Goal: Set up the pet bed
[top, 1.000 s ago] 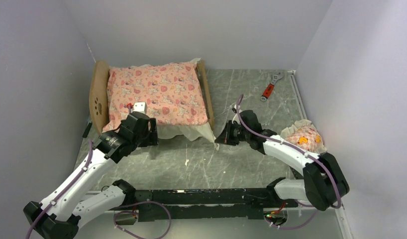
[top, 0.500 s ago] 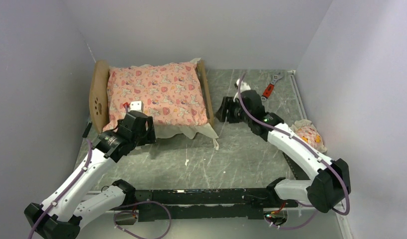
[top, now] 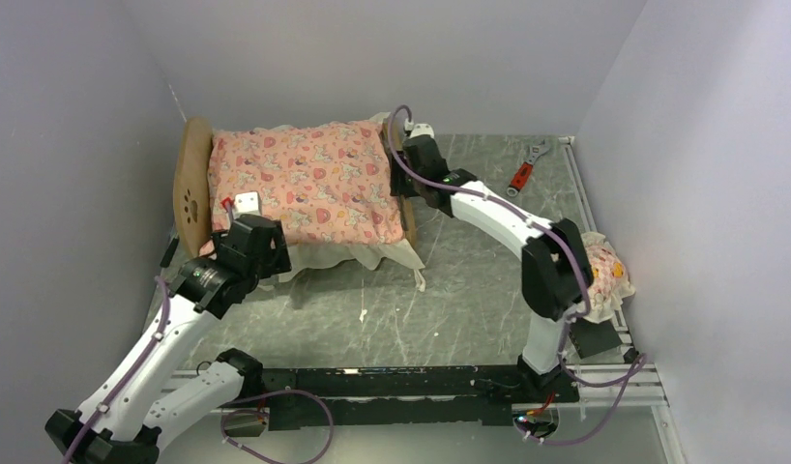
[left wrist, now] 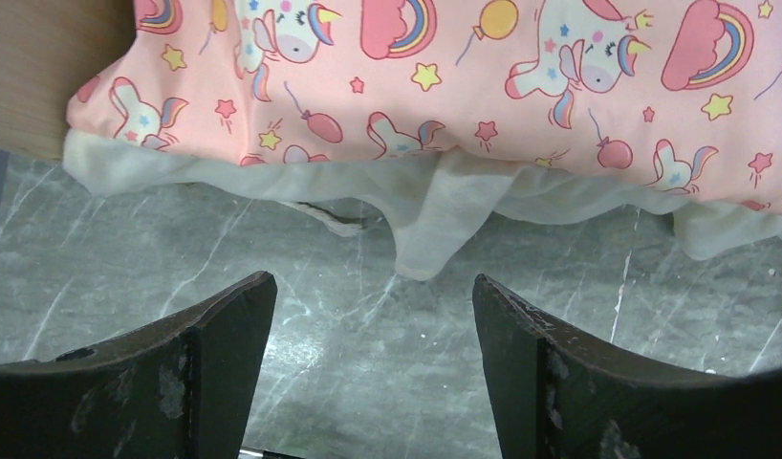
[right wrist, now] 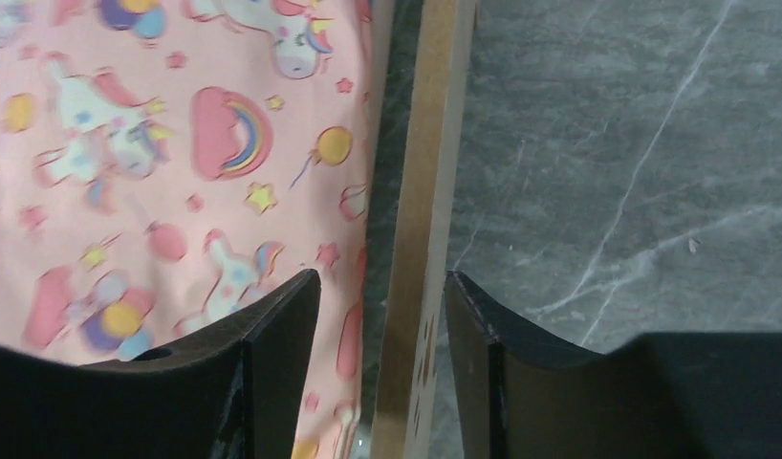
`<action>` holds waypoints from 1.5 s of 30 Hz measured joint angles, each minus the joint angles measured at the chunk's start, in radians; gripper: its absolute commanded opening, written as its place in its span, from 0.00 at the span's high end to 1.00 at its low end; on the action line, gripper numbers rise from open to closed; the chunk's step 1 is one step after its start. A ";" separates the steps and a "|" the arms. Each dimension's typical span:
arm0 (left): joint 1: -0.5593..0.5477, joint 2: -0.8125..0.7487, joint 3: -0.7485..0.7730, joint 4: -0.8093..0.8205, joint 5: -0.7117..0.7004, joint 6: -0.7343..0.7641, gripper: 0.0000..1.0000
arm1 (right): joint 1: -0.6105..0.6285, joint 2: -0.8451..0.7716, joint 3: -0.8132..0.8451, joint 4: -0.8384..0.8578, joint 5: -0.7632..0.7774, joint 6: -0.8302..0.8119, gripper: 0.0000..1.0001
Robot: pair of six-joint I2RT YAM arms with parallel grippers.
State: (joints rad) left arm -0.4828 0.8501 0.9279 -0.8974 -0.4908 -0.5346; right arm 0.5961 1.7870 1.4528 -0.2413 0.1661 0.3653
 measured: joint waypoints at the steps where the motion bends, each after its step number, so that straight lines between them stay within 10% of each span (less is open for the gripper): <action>1: 0.003 -0.008 0.000 0.000 -0.003 0.000 0.20 | 0.002 0.041 0.029 -0.011 0.019 -0.004 0.60; 7: 0.013 -0.044 0.000 0.003 -0.003 0.000 0.19 | 0.007 0.109 0.069 -0.069 0.113 -0.017 1.00; 26: 0.022 -0.072 0.266 0.055 0.053 0.157 0.19 | -0.169 -0.389 -0.425 -0.170 0.135 -0.072 1.00; 40: 0.023 -0.041 0.188 0.048 0.025 0.182 0.19 | -0.262 -0.552 -0.402 -0.324 0.170 -0.047 0.24; 45: 0.023 -0.105 0.132 0.092 -0.021 0.206 0.19 | -0.371 -0.642 -0.365 -0.451 0.331 -0.035 0.15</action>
State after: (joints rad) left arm -0.4595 0.7452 1.0599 -0.8059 -0.5114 -0.3286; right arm 0.2249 1.1446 1.0878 -0.6922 0.4973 0.3305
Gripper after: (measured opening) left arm 0.810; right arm 0.833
